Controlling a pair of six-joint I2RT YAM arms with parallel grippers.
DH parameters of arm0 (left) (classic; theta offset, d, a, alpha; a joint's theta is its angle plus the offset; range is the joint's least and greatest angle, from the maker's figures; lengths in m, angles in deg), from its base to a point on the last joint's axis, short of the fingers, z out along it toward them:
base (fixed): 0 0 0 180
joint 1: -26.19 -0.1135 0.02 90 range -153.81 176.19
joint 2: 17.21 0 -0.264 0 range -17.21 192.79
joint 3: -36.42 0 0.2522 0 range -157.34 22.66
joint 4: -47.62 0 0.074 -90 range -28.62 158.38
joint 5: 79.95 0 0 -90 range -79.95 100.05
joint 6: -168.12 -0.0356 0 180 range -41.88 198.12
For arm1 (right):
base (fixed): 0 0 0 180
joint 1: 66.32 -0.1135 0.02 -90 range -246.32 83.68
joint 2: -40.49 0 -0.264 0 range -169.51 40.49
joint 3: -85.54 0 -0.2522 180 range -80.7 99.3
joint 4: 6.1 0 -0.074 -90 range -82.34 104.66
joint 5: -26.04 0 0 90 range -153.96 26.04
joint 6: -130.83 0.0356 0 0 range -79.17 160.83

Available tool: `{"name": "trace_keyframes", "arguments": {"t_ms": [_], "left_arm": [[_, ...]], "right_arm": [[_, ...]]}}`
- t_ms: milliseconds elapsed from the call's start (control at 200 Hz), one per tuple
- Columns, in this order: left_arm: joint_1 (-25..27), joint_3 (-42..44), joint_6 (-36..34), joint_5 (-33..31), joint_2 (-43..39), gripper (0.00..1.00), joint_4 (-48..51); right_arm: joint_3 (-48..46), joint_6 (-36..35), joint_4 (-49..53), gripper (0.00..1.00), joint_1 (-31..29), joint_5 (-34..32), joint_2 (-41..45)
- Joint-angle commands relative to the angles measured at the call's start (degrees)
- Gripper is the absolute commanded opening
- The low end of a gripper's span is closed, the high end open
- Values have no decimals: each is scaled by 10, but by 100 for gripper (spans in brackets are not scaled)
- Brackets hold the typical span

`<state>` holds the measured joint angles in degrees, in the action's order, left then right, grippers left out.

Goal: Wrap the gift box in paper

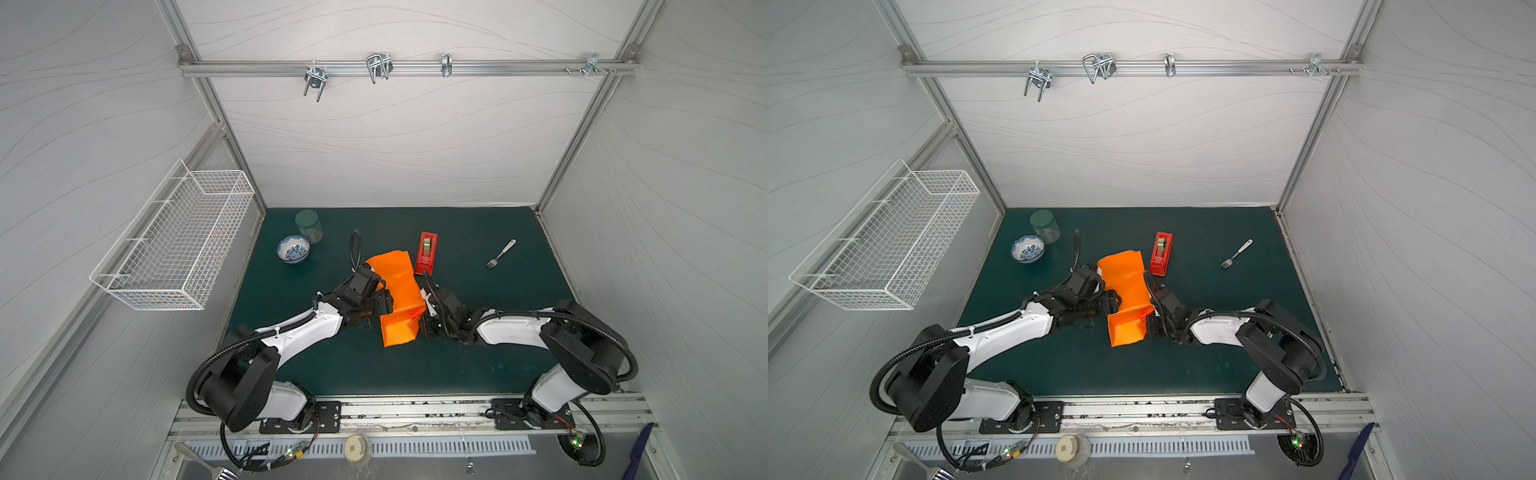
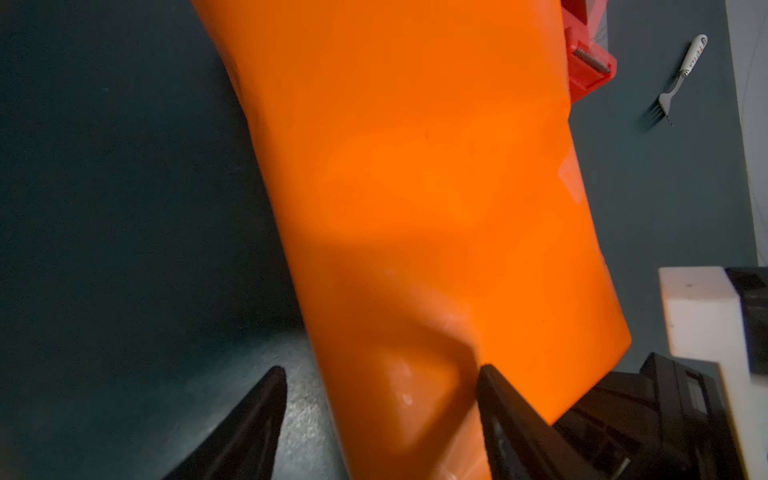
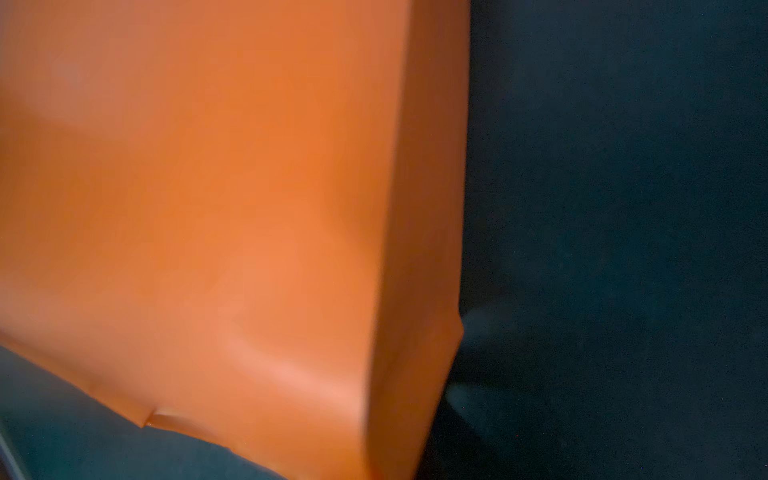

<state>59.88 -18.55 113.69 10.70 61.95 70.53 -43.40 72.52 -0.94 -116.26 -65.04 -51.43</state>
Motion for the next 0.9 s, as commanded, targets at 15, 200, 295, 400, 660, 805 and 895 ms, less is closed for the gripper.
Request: {"name": "trace_keyframes", "arguments": {"t_ms": [15, 200, 295, 400, 660, 805, 895], "left_arm": [[-2, 9, -14, -9, -1, 73, 48], [-1, 8, -15, -7, 0, 73, 48], [-2, 8, -15, -7, 0, 73, 48], [-2, 8, -16, -7, 0, 73, 48], [-2, 10, -15, -6, -1, 73, 47], [-2, 11, -15, -6, 0, 73, 45], [-2, 11, -15, -5, 3, 73, 43]], "right_arm": [[3, -1, 8, 1, 9, -6, -19], [2, -2, 5, 1, 19, -3, -18], [2, -4, 3, 1, 21, -1, -19], [3, -5, 2, 1, 22, -1, -26], [4, -8, 4, 1, 31, -1, -26], [-2, -6, 4, 1, 31, 6, -25], [-9, -1, 5, 1, 30, 16, -18]]}}
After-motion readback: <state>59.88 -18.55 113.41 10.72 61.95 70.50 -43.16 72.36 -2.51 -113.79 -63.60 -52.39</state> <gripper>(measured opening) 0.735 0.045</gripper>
